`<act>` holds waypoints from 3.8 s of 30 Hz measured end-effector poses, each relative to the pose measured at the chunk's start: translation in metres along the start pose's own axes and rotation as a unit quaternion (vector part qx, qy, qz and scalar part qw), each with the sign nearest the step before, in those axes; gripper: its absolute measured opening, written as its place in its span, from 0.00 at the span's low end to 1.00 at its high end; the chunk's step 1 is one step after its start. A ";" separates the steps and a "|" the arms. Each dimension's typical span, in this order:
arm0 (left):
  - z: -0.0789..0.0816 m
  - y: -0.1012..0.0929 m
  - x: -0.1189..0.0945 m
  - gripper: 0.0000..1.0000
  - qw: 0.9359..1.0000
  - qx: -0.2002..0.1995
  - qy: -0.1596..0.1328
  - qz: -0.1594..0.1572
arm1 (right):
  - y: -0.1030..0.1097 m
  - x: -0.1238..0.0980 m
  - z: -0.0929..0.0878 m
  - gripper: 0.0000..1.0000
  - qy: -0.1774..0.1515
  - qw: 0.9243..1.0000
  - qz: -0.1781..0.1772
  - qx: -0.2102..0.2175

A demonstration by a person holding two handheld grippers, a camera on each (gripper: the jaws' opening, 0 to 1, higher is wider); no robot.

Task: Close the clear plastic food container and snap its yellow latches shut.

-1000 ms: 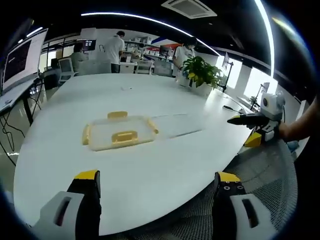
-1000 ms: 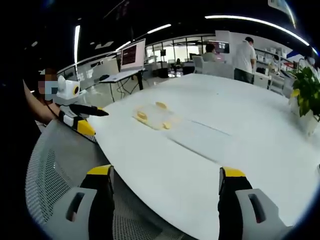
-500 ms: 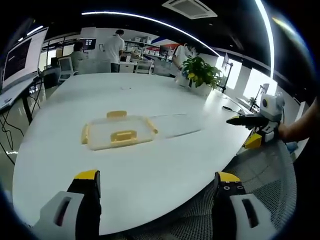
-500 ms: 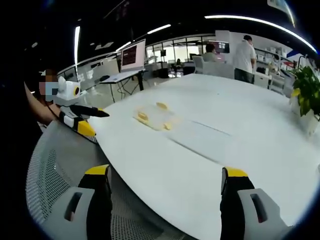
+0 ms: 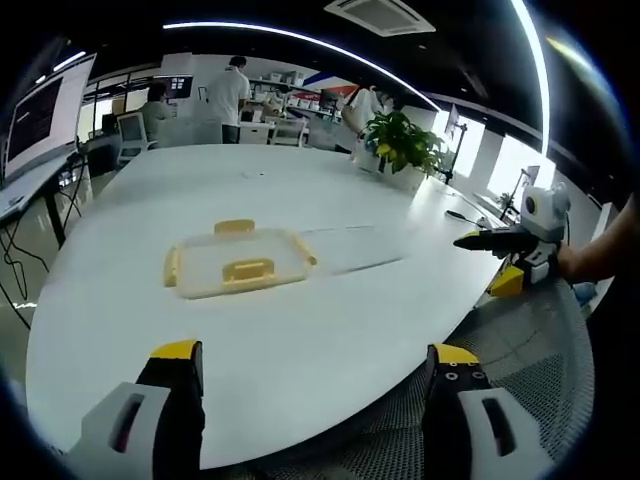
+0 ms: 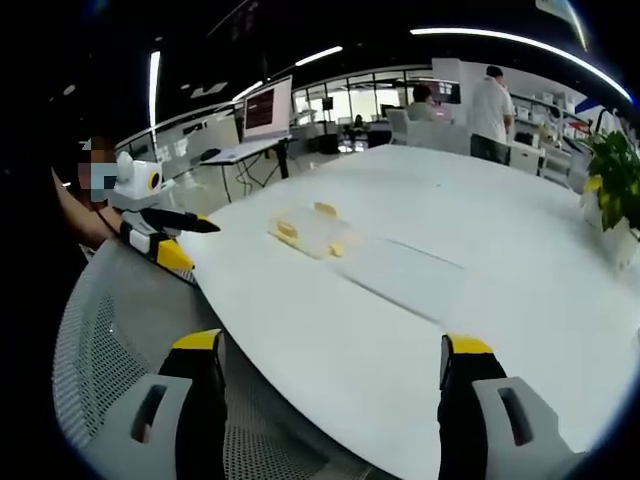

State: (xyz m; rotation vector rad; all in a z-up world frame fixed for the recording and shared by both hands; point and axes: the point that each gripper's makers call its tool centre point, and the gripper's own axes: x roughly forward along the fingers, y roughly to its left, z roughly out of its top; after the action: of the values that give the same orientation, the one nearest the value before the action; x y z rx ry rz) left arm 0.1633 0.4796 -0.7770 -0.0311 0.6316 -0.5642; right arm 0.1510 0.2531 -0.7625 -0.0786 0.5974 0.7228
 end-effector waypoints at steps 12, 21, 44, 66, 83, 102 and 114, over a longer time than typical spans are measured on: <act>0.009 0.000 -0.004 0.86 1.000 0.010 -0.014 -0.002 | 0.000 -0.003 0.012 0.90 -0.012 1.000 0.006 0.009; 0.010 -0.007 -0.004 0.86 1.000 0.024 -0.005 -0.017 | -0.005 -0.005 0.016 0.86 -0.014 1.000 -0.002 0.013; 0.016 -0.018 -0.002 0.85 0.995 0.064 0.001 -0.075 | 0.031 0.013 0.042 0.84 -0.006 0.995 0.066 -0.073; 0.023 0.014 0.000 0.81 0.994 0.052 0.029 -0.090 | 0.062 0.046 0.057 0.78 0.005 0.988 0.105 -0.114; 0.016 0.032 0.003 0.77 0.989 0.088 0.070 -0.101 | 0.063 0.074 0.071 0.77 0.004 0.985 0.107 -0.133; 0.027 0.067 0.010 0.73 0.988 0.094 0.081 -0.094 | 0.057 0.098 0.073 0.78 0.015 0.982 0.112 -0.148; 0.031 0.076 0.021 0.72 0.982 0.121 0.103 -0.106 | 0.050 0.113 0.075 0.78 0.020 0.983 0.110 -0.143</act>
State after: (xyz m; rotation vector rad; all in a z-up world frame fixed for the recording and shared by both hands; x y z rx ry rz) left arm 0.2322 0.5295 -0.7782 0.1936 0.7621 -0.8559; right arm 0.2226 0.3782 -0.7539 -0.2975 0.5415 1.0205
